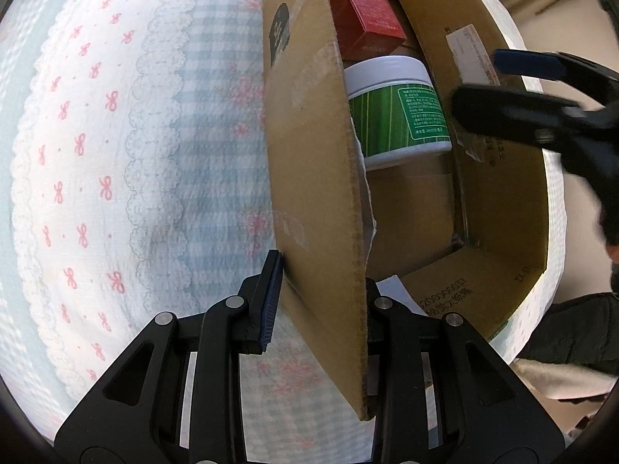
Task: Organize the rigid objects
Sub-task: 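Return the right gripper to the bed and grasp the white pill bottle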
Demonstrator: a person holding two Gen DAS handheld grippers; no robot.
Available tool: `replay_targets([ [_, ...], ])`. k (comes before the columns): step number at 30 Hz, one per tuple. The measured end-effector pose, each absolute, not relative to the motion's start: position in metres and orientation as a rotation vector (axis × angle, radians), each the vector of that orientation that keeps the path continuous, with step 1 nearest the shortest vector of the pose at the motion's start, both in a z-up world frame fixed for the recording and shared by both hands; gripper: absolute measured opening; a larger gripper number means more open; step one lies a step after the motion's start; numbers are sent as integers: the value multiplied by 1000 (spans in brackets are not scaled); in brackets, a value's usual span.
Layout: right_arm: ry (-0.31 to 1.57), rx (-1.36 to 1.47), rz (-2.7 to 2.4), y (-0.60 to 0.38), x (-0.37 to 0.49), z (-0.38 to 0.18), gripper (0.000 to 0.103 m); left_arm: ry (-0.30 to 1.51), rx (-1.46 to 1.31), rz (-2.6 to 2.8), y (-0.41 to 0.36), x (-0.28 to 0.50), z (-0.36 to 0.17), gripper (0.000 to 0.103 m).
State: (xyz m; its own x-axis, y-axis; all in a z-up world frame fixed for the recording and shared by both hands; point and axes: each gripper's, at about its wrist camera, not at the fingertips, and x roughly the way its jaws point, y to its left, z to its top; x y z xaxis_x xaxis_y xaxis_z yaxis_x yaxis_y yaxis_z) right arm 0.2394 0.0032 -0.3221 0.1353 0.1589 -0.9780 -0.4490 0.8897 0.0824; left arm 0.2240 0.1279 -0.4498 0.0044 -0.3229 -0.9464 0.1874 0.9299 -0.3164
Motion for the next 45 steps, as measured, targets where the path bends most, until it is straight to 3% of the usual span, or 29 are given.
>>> replay_targets([
  [13, 1263, -129, 316, -63, 214, -211, 103, 1500, -98, -384, 131, 217, -443, 26],
  [21, 1183, -5, 142, -144, 195, -184, 103, 1484, -84, -371, 123, 210, -441, 26],
  [29, 1144, 282, -81, -270, 160, -215, 103, 1480, -74, -335, 114, 205, -441, 26],
  [42, 1165, 555, -254, -396, 164, -324, 103, 1473, -61, -319, 103, 201, -440, 26],
  [45, 1172, 613, -252, -403, 175, -350, 93, 1472, -63, -319, 104, 200, -440, 26],
])
